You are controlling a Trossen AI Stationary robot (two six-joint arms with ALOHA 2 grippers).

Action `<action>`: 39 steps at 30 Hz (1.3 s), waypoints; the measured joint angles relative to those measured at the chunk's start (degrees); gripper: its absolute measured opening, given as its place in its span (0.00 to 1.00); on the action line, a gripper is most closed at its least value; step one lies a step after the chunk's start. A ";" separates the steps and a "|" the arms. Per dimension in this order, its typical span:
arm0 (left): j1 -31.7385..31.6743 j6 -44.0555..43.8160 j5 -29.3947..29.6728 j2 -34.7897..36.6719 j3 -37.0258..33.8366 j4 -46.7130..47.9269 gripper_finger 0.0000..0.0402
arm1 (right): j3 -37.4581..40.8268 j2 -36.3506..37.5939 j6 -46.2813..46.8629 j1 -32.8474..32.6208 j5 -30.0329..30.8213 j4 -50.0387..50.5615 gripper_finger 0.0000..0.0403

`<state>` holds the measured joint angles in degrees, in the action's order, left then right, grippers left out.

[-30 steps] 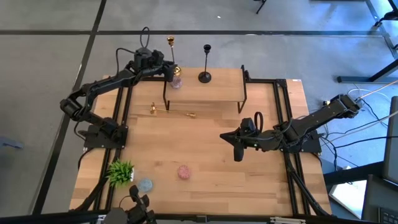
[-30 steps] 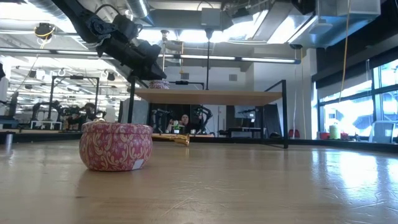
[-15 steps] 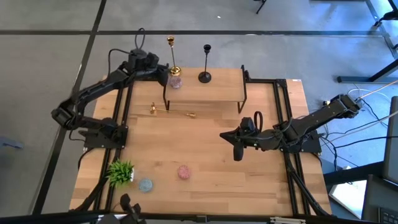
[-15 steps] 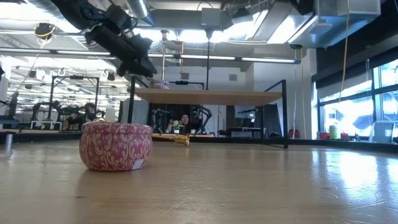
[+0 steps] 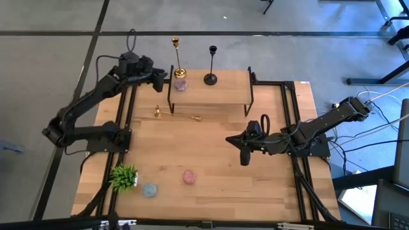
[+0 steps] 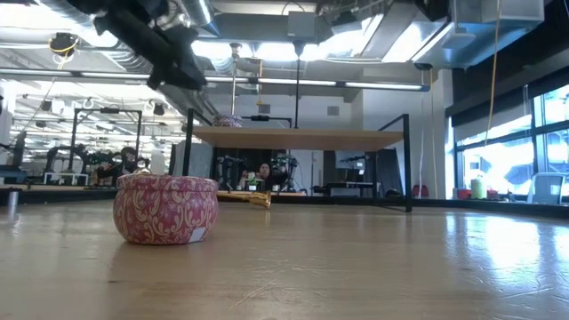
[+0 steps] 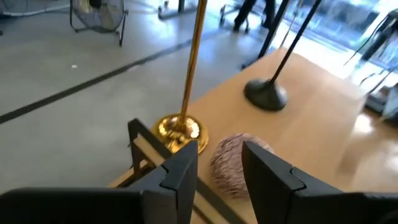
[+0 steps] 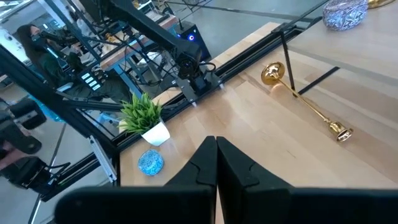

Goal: Pick & Place candle stick holders
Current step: Put the pink scented candle on the shelf

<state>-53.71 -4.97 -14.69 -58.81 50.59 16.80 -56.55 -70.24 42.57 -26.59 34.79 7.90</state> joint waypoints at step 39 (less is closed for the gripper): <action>59.55 -51.72 13.40 9.20 0.02 8.56 0.30 | 0.00 0.24 -5.54 -6.60 -23.58 1.25 0.00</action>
<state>5.84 -56.70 -1.29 -49.61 50.61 25.36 -56.55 -70.00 37.02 -33.19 11.21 9.15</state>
